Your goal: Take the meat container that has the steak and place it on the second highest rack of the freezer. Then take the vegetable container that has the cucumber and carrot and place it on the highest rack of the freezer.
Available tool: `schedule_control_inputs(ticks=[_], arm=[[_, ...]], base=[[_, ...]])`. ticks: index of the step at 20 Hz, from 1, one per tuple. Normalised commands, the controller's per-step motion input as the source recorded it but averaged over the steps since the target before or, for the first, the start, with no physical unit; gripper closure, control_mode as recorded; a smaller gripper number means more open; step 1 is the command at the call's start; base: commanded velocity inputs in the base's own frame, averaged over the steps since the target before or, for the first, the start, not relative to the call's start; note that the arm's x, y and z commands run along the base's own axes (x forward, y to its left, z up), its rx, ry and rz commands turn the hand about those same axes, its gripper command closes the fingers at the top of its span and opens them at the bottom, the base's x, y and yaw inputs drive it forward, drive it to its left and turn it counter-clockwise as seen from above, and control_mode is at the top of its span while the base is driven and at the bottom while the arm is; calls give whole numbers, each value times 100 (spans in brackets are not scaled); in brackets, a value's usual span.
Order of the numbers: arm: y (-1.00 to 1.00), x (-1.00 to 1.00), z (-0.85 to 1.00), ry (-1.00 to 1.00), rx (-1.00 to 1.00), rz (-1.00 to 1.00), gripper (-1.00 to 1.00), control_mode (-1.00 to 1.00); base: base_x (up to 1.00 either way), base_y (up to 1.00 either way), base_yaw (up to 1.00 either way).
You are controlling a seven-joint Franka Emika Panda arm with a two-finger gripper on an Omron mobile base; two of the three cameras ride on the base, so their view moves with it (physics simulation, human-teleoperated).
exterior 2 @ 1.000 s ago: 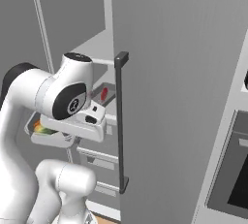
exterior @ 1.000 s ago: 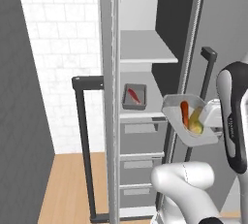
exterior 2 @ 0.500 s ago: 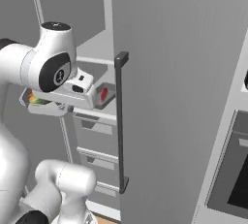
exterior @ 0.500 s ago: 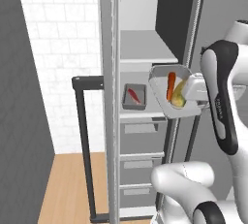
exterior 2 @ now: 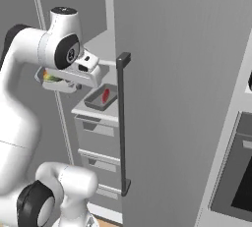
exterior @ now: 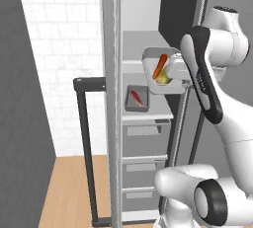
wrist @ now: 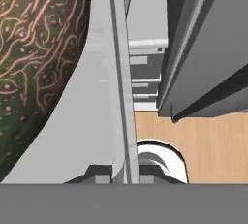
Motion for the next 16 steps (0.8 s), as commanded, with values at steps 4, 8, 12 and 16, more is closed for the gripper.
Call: schedule_control_inputs(ticks=[4,8,12,16], arm=[[0,77,-62,-9,4,0,100,-100],[15,38,-9,-12,0,0,100,-100],[5,22,8,-13,-6,0,100,-100],[0,57,14,-5,-8,0,100,-100]], base=[[0,0,0],[0,0,0],[0,0,0],[0,0,0]])
